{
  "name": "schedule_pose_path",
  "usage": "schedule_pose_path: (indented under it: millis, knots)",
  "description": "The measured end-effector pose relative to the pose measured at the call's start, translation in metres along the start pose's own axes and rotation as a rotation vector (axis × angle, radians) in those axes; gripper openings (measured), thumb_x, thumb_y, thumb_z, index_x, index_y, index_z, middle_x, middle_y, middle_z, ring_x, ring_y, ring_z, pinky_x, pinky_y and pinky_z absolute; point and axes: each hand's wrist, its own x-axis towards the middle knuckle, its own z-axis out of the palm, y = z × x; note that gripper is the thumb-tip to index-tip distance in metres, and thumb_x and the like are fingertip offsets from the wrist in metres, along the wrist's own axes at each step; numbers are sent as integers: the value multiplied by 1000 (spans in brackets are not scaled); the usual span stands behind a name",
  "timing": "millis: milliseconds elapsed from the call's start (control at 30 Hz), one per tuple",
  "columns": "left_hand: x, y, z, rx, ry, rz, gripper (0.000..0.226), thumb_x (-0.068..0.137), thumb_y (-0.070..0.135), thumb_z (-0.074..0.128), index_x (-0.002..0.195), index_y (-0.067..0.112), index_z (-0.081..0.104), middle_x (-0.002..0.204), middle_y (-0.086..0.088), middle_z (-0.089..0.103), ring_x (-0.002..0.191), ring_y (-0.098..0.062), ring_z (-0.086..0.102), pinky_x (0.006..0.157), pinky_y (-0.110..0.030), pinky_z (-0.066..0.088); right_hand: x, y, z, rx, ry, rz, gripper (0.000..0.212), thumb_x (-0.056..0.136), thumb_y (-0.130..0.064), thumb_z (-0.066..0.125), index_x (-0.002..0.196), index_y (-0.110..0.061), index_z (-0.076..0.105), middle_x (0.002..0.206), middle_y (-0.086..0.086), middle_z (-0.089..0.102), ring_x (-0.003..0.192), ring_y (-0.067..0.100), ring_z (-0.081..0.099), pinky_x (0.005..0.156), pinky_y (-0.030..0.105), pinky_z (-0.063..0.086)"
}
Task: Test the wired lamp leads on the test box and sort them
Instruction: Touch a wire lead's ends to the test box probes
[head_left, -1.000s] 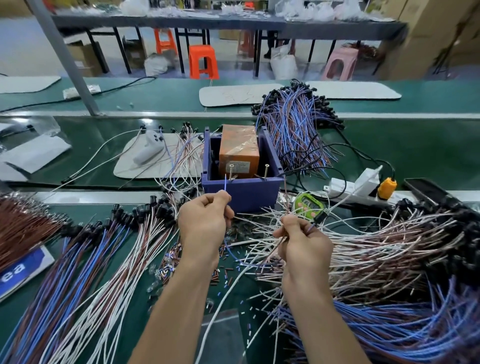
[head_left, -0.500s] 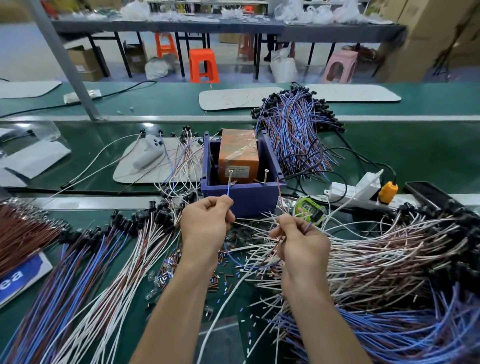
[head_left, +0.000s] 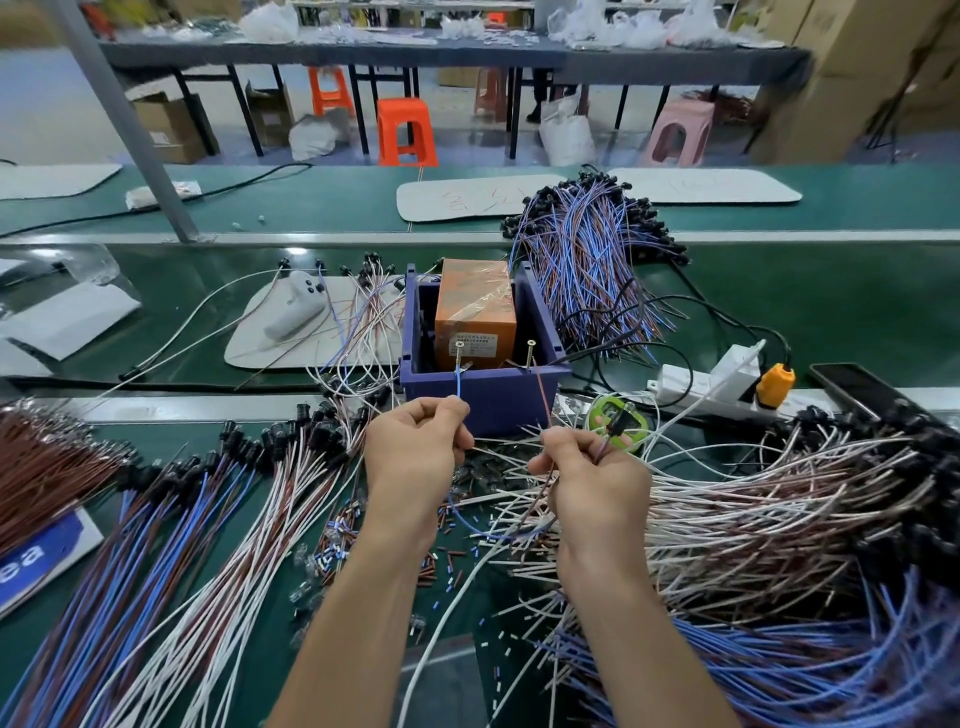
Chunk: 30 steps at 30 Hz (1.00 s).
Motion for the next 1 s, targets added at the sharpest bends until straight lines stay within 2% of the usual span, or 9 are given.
schedule_pose_path:
  millis: [133, 267, 367, 467, 533, 667, 767, 900, 1000]
  knots:
    - [0, -1, 0, 2, 1, -1, 22, 93, 10, 70, 71, 9, 73, 54, 0, 64, 46, -8, 51, 48, -18, 45, -1, -3, 0, -56, -34, -12, 16, 94, -14, 70, 78, -14, 73, 62, 6, 71, 37, 6, 38, 48, 27, 34]
    - [-3, -1, -6, 15, 9, -1, 21, 94, 15, 69, 75, 9, 74, 58, -1, 67, 50, -11, 54, 58, -27, 50, -7, -4, -9, 8, -16, -6, 24, 95, -14, 70, 72, -16, 74, 60, 6, 68, 41, 10, 35, 50, 30, 35]
    - [-11, 2, -10, 32, -9, -6, 23, 94, 15, 70, 72, 12, 76, 60, -3, 70, 50, -11, 57, 61, -29, 52, -16, -6, -18, -9, -102, -15, 31, 94, -12, 69, 67, -26, 76, 59, 7, 66, 39, 8, 33, 45, 23, 33]
    - [-28, 4, -10, 60, -134, 3, 27, 93, 14, 72, 67, 18, 78, 66, -6, 74, 54, -9, 63, 55, -19, 52, -26, -11, -26, -54, -217, -15, 29, 92, -12, 71, 66, -22, 74, 58, 8, 65, 42, 12, 39, 44, 20, 35]
    - [-40, 6, -8, 100, -207, 30, 24, 93, 13, 72, 71, 21, 80, 71, -5, 76, 60, -7, 65, 59, -18, 53, -31, -16, -34, -75, -277, -11, 29, 91, -12, 72, 65, -22, 73, 56, 8, 64, 44, 11, 46, 45, 18, 39]
    - [-60, 12, 2, 104, -364, 61, 23, 92, 12, 72, 74, 21, 83, 67, -2, 74, 54, -4, 59, 54, -13, 48, -40, -26, -54, -136, -327, -25, 26, 91, -8, 70, 66, -13, 72, 53, 8, 62, 39, 7, 48, 42, 13, 38]
    - [-74, 11, 12, 105, -474, 65, 16, 90, 12, 74, 76, 16, 83, 63, -1, 71, 54, -7, 58, 56, -13, 46, -43, -31, -77, -185, -303, -15, 21, 87, -9, 71, 66, -9, 70, 51, 7, 60, 35, 9, 41, 38, 17, 33]
    - [-91, 3, 27, 227, -574, 74, 13, 85, 15, 78, 73, 19, 81, 64, -2, 71, 57, -8, 59, 60, -17, 47, -50, -37, -118, -289, -337, 13, 15, 75, -25, 71, 71, -11, 71, 57, 7, 66, 36, 5, 42, 39, 15, 33]
    - [-100, -6, 37, 449, -538, 125, 17, 83, 22, 78, 66, 19, 78, 60, -4, 70, 51, -8, 55, 56, -24, 46, -50, -39, -158, -323, -274, 46, 10, 88, -12, 68, 81, -12, 75, 68, 10, 71, 43, 12, 41, 41, 21, 32]
